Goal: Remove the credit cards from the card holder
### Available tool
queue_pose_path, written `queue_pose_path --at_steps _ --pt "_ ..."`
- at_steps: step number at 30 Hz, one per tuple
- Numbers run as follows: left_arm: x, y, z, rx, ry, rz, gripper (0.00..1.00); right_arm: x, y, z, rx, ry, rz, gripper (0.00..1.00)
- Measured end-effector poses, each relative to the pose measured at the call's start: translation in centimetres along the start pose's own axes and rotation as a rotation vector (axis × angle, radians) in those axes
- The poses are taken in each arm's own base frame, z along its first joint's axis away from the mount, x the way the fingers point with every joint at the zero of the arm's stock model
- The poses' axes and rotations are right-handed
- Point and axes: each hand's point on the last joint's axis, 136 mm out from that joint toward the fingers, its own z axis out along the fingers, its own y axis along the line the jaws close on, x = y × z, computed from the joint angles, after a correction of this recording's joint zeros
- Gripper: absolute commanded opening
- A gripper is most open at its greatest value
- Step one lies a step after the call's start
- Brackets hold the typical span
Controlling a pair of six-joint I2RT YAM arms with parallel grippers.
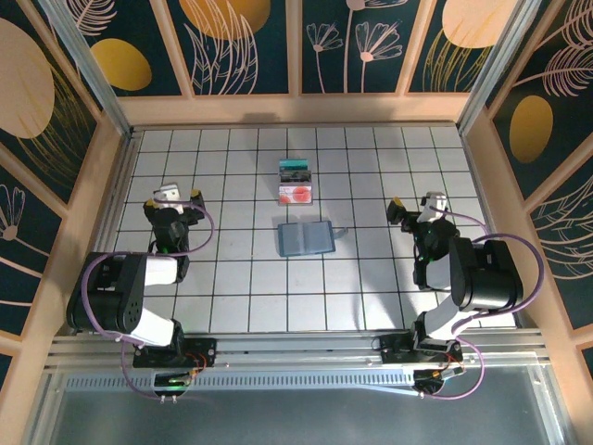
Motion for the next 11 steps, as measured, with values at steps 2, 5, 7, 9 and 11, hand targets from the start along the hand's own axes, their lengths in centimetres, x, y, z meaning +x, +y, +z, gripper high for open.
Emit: queue_pose_path --at_steps 2,5,7,9,11 --pt "0.00 -0.06 0.00 0.003 0.000 0.001 0.99 0.00 0.00 0.00 0.000 0.000 0.000 0.99" --pt "0.02 -0.20 0.00 0.012 0.001 0.002 0.99 0.00 0.02 0.00 0.000 0.000 0.000 0.99" --pt "0.02 -0.25 0.00 0.014 0.001 0.002 0.99 0.07 -0.01 0.02 0.006 0.002 0.000 0.99" --pt "0.03 -0.29 0.00 0.017 0.001 0.002 0.99 0.21 0.05 0.03 0.009 0.007 0.000 0.99" --pt "0.03 -0.29 0.00 0.017 0.001 0.002 0.99 0.26 0.06 0.04 0.011 0.009 0.000 0.99"
